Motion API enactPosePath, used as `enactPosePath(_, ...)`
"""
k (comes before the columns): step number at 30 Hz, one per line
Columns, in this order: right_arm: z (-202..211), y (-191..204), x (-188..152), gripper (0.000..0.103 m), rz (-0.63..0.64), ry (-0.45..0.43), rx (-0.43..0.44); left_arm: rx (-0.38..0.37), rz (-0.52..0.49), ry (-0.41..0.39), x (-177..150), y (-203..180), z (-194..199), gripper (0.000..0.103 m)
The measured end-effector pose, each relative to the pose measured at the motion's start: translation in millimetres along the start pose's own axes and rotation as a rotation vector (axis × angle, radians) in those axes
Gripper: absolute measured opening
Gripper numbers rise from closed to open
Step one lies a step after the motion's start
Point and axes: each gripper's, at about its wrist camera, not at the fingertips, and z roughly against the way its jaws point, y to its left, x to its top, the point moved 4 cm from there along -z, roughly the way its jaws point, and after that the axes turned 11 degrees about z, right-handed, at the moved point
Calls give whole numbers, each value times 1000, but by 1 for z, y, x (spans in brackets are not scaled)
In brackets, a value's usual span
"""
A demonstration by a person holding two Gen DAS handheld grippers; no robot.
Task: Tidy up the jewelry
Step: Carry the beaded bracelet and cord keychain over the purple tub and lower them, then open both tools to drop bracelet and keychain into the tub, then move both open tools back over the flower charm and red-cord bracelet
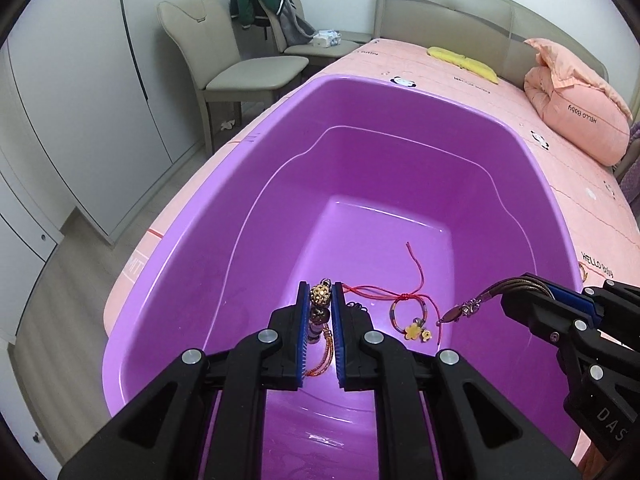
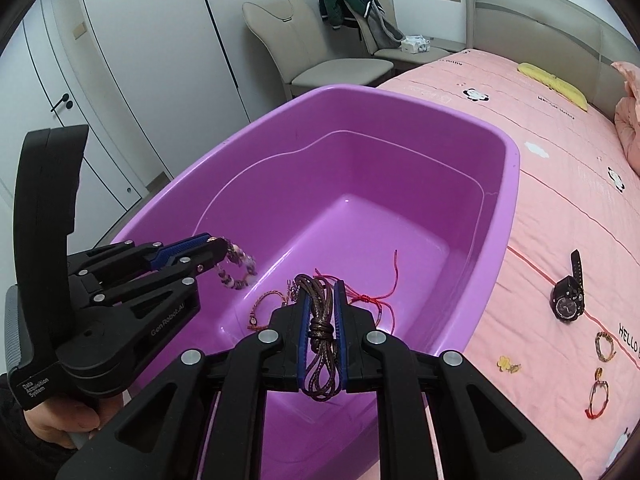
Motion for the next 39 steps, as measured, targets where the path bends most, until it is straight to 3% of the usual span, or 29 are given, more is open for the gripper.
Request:
enactPosePath(2,3,-2,0,23,3,-9,-18,7,16,12,0,1,0,12)
enactPosePath(4,8,-5,-1,32,0,-27,-29,26,27,1,1,3,4,27)
enactPosePath(5,11,-7,-1,36,-4,-36,-29,39,29,-10,2,4,7,51)
enactPosePath(6,14,-8,-1,37,-6,-43,-30,57,37,-35,3,6,13,82)
enactPosePath(7,17,-10,-1,37,-7,-50,-37,64,48,-69,4,8,20,87)
enactPosePath(9,23,-13,-3,39,-10,-62,-52,71,56,-108,4,9,30,87)
enactPosePath(25,44,-17,-12,45,-28,-87,-39,92,78,-95,-1,4,46,87)
enactPosePath(30,59,-20,-28,48,-50,-99,-34,82,120,-106,-7,3,58,90)
enactPosePath(36,75,-30,-49,48,-87,-99,-35,64,103,-109,-17,-13,67,90)
enactPosePath(39,84,-37,-61,55,-122,-99,-29,55,93,-104,-22,-24,71,94)
